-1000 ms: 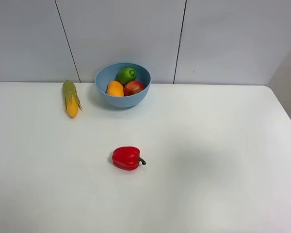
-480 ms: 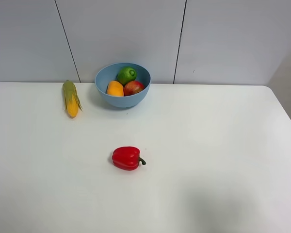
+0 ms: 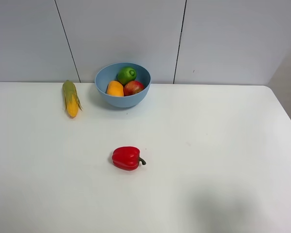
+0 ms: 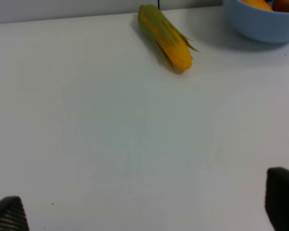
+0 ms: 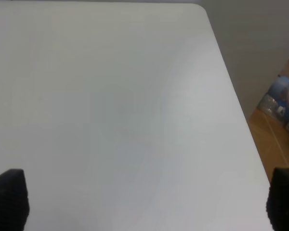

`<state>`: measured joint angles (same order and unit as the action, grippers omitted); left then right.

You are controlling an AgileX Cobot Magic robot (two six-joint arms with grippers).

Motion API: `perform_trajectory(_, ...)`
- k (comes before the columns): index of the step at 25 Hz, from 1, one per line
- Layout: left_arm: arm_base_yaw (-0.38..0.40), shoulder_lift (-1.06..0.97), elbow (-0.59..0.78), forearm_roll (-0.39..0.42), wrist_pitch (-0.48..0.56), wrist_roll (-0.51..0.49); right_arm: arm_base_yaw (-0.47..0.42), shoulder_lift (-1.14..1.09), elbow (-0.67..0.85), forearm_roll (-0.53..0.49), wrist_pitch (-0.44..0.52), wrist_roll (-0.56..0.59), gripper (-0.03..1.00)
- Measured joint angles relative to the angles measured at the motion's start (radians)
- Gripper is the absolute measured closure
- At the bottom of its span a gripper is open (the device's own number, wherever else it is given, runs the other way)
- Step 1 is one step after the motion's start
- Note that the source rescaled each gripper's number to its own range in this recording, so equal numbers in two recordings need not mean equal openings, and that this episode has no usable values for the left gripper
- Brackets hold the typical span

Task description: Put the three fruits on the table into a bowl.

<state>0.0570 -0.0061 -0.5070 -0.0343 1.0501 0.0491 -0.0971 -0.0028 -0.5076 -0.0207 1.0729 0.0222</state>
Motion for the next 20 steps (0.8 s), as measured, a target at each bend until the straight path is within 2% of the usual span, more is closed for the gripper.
perform_trajectory(4,0.0,0.0,0.0,0.0,0.0,0.0,0.0,0.0,0.0,-0.032,0.0,0.04,-0.03)
perform_trajectory(20,0.0,0.0,0.0,0.0,0.0,-0.001,0.0,0.0,0.0,-0.033,0.0,0.045,-0.03)
